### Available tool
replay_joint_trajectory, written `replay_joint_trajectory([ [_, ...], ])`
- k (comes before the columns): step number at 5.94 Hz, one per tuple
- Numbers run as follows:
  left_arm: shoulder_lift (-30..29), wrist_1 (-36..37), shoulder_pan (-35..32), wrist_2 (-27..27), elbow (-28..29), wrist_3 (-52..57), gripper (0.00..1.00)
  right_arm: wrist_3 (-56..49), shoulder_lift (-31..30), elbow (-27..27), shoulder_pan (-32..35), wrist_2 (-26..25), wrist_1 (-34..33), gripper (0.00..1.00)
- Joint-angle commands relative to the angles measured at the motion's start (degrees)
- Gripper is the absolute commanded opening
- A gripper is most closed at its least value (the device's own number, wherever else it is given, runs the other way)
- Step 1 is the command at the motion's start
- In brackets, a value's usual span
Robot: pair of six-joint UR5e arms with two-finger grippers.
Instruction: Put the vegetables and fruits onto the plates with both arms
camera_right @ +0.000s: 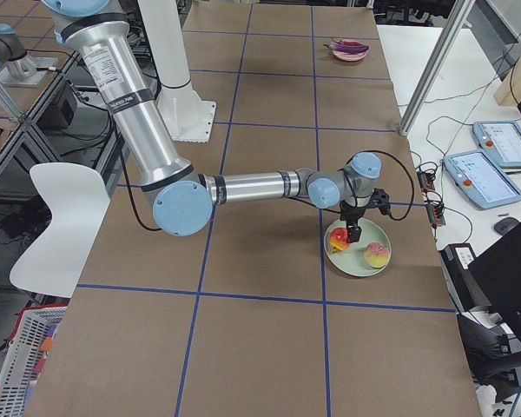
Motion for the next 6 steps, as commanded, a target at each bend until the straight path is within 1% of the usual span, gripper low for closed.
replay_joint_trajectory([
  [1,2.7,0.9,-1.1,0.0,-1.0,7.4,1.00,-1.8,-3.6,3.9,6.1,8.3,-0.2,1.00],
  [2,2.8,3.5,-4.3,0.0,0.0,15.0,1.00,-4.7,-8.9,9.2,9.6,9.8,-0.6,1.00],
  [3,2.8,4.5,-6.8,-0.5,1.4,15.8,1.00,-11.6,-12.8,10.1,13.4,12.1,-0.6,1.00],
  [4,2.1,4.1,-8.9,-5.8,7.0,21.2,1.00,-17.5,-16.3,10.2,16.4,12.4,-0.4,1.00],
  [5,2.1,3.1,-9.6,-9.7,10.9,26.2,1.00,-21.0,-20.5,10.7,19.9,13.8,0.1,1.00],
  [6,2.9,1.6,-9.6,-9.6,11.8,26.2,1.00,-21.2,-25.1,12.9,22.9,13.9,0.4,1.00],
])
